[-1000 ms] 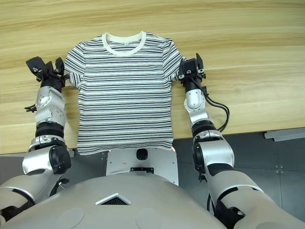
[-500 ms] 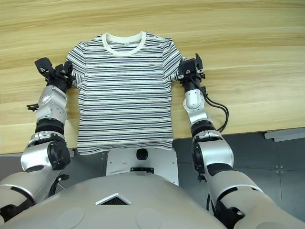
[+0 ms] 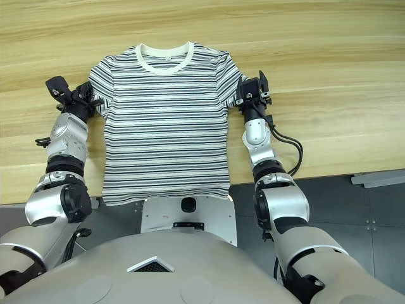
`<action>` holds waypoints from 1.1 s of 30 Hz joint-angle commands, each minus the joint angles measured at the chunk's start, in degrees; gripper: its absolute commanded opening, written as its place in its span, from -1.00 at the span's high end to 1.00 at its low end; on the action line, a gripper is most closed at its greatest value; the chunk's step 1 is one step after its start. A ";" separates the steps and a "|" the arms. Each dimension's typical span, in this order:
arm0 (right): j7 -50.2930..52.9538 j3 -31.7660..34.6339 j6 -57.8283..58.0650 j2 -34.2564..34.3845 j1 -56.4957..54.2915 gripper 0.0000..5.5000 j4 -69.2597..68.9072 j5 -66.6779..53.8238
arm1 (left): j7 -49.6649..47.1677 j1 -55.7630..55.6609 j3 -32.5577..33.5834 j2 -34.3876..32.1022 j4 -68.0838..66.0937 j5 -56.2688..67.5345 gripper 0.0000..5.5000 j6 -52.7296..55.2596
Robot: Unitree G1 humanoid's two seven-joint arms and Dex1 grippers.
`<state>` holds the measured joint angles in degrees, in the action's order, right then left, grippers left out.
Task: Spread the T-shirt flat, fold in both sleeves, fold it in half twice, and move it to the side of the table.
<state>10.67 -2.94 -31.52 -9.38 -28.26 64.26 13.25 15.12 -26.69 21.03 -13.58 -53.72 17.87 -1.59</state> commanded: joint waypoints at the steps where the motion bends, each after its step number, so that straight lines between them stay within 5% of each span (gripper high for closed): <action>1: 0.42 0.15 -0.49 0.45 -1.12 0.03 0.09 -0.38 | 1.19 1.07 -0.46 0.52 -0.93 0.05 0.96 1.43; 21: 0.86 0.01 -0.77 0.43 -1.20 0.03 0.42 -0.18 | -0.98 4.04 -1.12 2.91 11.74 -0.03 0.96 -4.68; 26: 0.67 -0.08 -0.87 0.46 -1.04 0.03 0.12 -0.17 | -2.39 3.16 -5.05 -7.67 10.59 -9.66 0.96 -7.03; 33: 0.88 -0.07 -0.98 0.60 -0.72 0.03 0.01 -0.19 | 10.83 2.73 -9.85 -18.65 8.28 -13.22 0.96 -3.73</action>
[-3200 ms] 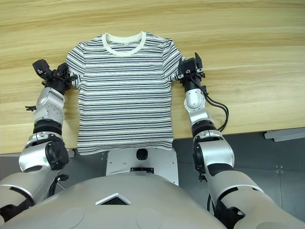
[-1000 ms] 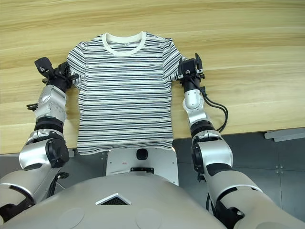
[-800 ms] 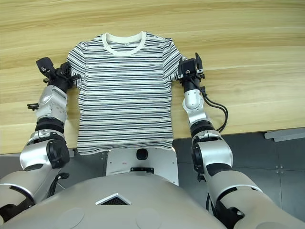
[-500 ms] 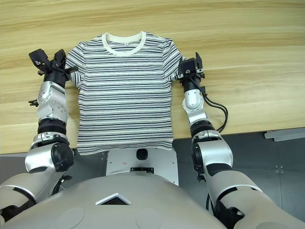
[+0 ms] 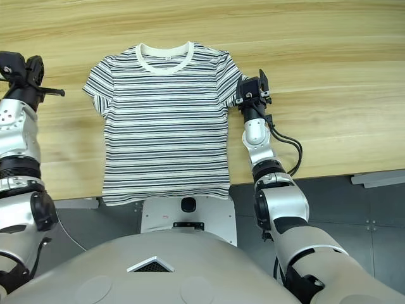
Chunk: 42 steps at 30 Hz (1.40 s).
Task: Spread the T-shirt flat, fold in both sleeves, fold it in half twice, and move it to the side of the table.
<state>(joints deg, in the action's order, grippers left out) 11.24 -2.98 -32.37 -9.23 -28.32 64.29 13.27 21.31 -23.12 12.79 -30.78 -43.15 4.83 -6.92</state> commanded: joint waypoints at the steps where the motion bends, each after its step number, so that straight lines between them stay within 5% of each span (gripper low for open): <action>1: 0.32 -0.06 -0.11 0.48 -0.65 0.03 -0.02 -0.17 | 5.69 -1.35 -1.58 -1.05 -3.47 0.47 0.96 1.81; 9: 0.22 -0.13 -0.21 0.51 -0.64 0.03 -0.05 -0.14 | 7.11 -6.68 -1.81 1.98 -12.33 1.58 0.57 1.64; 15: 0.16 -0.20 -0.25 0.72 -0.45 0.03 -0.15 -0.14 | 9.10 -7.98 -4.16 2.68 -15.29 -0.22 0.57 1.28; 20: 0.04 -0.27 -0.27 0.85 -0.48 0.03 -0.23 -0.13 | 11.08 -7.42 -5.90 3.63 -15.97 -0.78 0.88 1.22; 42: -0.01 -0.65 -0.83 1.04 -0.25 0.03 -0.60 0.01 | 11.43 -6.83 -7.42 3.94 -17.30 -2.16 0.96 -0.85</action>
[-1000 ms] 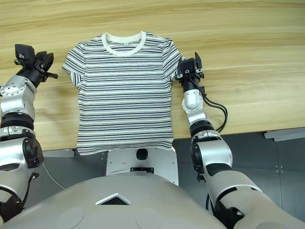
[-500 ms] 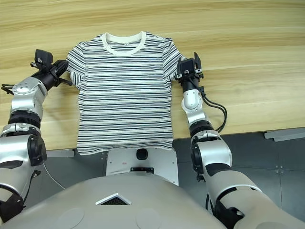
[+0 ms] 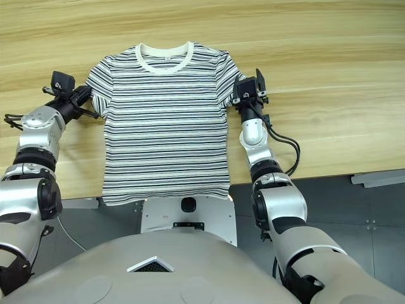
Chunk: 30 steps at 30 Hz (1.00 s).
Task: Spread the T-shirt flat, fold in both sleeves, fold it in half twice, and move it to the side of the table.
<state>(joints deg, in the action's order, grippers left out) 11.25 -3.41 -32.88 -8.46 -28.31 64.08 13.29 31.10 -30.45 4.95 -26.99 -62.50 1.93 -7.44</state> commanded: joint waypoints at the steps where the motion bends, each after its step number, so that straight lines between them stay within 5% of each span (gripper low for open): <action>1: -0.02 -0.24 -0.31 0.28 -0.28 0.03 -0.38 0.01 | 1.89 0.67 0.46 0.14 2.45 0.91 0.96 -0.36; 5: -0.02 -0.30 -0.28 0.33 -0.37 0.03 -0.27 0.02 | 0.40 0.67 0.77 0.16 3.29 1.07 0.96 -0.54; 21: 0.03 -0.36 -0.12 0.43 -0.50 0.03 -0.07 -0.01 | -4.62 -0.92 0.70 -1.04 -0.13 -0.17 -0.01 -0.88; 30: -0.16 -0.43 -0.13 0.43 -0.62 0.03 -0.09 0.01 | -2.24 -2.62 3.29 0.22 -4.75 2.52 -0.01 0.71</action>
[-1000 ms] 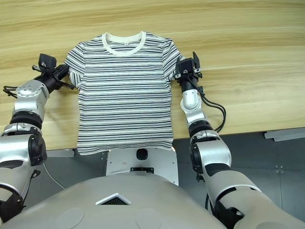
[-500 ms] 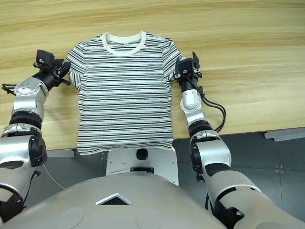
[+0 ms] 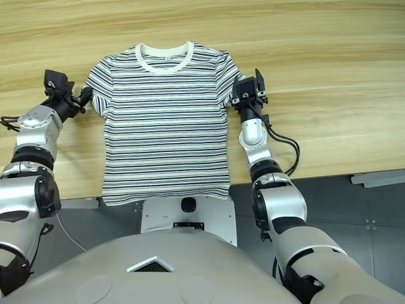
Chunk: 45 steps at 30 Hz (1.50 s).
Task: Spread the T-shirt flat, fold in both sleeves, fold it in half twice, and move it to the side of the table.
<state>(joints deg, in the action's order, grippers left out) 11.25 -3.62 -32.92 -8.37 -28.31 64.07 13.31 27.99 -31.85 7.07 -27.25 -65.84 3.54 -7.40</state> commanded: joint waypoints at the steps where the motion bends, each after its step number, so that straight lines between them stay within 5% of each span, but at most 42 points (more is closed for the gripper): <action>1: -0.19 -0.21 -0.11 0.32 -0.61 0.03 -0.10 -0.03 | 0.70 -1.46 1.31 0.50 -1.73 0.94 -0.01 0.66; 12: -0.40 -0.24 -0.15 0.53 -0.64 0.03 -0.33 -0.08 | -0.39 -1.92 0.14 0.81 -4.08 -1.12 -0.01 0.52; 27: -0.26 -0.10 -0.24 0.82 -0.53 0.03 -0.47 -0.20 | -0.94 -0.72 -3.06 1.03 -5.25 -3.90 0.95 0.00; 45: 0.15 -0.06 -0.20 1.05 -0.58 0.03 0.04 -0.14 | -1.91 0.53 0.10 3.97 11.37 0.66 0.95 -1.65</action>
<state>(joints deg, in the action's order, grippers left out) 11.21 -3.60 -33.00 -7.77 -28.31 63.95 13.30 26.06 -32.83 7.40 -23.73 -58.22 3.87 -9.88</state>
